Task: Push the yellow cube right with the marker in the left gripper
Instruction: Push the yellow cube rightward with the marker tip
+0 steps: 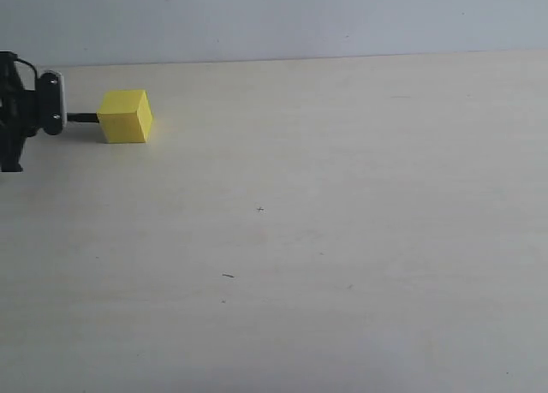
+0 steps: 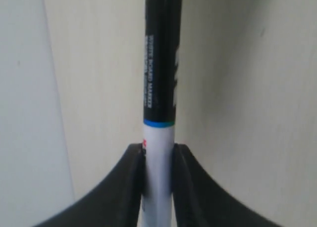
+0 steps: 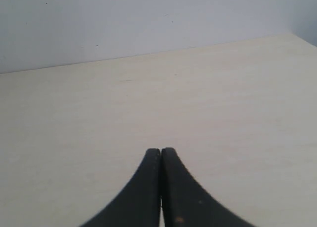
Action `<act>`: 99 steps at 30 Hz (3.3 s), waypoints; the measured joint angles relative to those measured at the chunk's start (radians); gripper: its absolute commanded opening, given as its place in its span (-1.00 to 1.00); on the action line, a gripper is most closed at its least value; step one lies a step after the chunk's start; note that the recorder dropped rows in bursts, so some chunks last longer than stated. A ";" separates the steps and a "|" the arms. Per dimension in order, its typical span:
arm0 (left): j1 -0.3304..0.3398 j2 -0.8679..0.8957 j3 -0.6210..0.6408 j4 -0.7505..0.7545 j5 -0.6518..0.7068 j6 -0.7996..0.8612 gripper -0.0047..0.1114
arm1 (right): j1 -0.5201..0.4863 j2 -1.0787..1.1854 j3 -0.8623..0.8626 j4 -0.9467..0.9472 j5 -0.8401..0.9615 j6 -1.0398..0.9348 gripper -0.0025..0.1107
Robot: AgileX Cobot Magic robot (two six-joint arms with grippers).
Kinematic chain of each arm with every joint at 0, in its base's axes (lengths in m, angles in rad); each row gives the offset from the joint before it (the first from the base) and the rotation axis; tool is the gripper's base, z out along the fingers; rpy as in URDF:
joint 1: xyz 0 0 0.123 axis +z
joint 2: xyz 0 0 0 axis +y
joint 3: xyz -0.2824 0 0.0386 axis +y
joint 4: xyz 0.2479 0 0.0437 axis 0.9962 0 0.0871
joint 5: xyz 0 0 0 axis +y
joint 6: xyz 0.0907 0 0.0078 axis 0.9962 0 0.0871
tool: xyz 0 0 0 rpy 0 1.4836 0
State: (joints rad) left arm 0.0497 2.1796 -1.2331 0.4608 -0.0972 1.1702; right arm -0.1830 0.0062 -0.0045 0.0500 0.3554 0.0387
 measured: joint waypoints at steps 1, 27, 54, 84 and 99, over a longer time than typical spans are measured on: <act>-0.033 0.000 0.000 -0.010 0.009 -0.003 -0.92 | 0.000 0.000 0.000 0.000 0.000 0.000 -0.96; -0.177 0.000 0.000 -0.120 0.097 -0.019 -0.92 | 0.000 0.000 0.000 0.000 0.000 0.000 -0.96; -0.277 0.013 -0.109 -0.124 0.065 -0.172 -0.92 | 0.000 0.000 0.000 0.000 0.000 0.000 -0.96; -0.461 0.059 -0.194 -0.068 0.246 -0.315 -0.92 | 0.000 0.000 0.000 0.000 0.000 0.000 -0.96; -0.410 0.061 -0.196 -0.057 0.352 -0.361 -0.92 | 0.000 0.000 0.000 0.000 0.000 0.000 -0.96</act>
State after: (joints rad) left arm -0.3601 2.2405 -1.4292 0.4038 0.2548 0.8095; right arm -0.1830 0.0062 -0.0045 0.0500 0.3554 0.0387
